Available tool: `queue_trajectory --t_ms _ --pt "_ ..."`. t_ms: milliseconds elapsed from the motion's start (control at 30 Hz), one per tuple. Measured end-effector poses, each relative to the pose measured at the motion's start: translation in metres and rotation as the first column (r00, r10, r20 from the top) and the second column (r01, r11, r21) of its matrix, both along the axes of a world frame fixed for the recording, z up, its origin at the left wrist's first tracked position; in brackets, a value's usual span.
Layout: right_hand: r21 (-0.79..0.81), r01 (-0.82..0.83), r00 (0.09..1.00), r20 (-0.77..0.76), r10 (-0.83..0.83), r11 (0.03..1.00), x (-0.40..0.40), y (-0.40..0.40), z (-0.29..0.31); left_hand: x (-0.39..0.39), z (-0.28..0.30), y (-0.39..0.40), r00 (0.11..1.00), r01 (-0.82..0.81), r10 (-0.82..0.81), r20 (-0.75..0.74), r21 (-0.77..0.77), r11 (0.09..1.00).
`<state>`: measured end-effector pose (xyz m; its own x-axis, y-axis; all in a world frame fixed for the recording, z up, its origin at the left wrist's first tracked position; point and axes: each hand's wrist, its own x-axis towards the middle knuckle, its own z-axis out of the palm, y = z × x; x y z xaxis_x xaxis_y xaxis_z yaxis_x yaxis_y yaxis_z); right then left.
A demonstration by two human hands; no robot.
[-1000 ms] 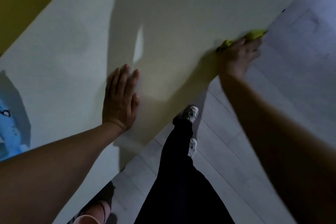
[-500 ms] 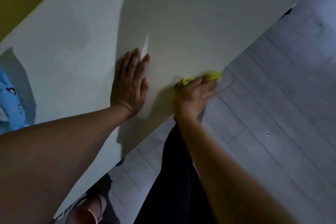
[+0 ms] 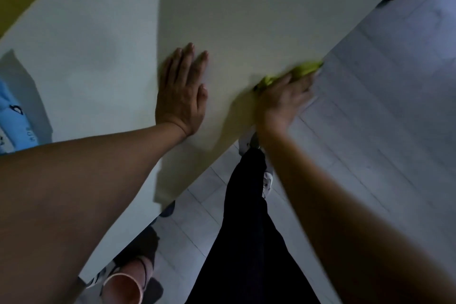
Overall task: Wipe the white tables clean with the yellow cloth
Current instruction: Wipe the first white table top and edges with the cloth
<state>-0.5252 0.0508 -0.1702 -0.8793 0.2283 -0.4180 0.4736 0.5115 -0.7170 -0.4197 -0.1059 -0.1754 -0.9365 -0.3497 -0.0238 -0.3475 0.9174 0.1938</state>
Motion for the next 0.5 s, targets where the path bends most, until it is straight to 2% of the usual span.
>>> queue_trajectory --t_ms 133,233,367,500 --pt "-0.086 -0.189 0.981 0.023 0.192 0.978 0.143 -0.009 0.007 0.0 0.001 0.0 1.0 0.017 -0.017 -0.017 -0.001 1.0" --pt "-0.094 -0.248 0.965 0.066 0.255 0.964 0.179 -0.012 0.009 0.001 0.002 -0.001 1.0 0.015 -0.015 -0.012 -0.002 1.0" --pt "-0.09 -0.104 0.99 0.087 0.112 0.991 0.131 -0.019 0.005 0.001 0.001 -0.001 1.0 0.015 -0.015 0.005 -0.004 1.0" --pt "-0.031 0.057 0.998 0.021 -0.056 0.998 0.013 -0.009 0.0 0.0 -0.001 -0.001 1.0 -0.003 0.003 0.005 -0.012 1.0"
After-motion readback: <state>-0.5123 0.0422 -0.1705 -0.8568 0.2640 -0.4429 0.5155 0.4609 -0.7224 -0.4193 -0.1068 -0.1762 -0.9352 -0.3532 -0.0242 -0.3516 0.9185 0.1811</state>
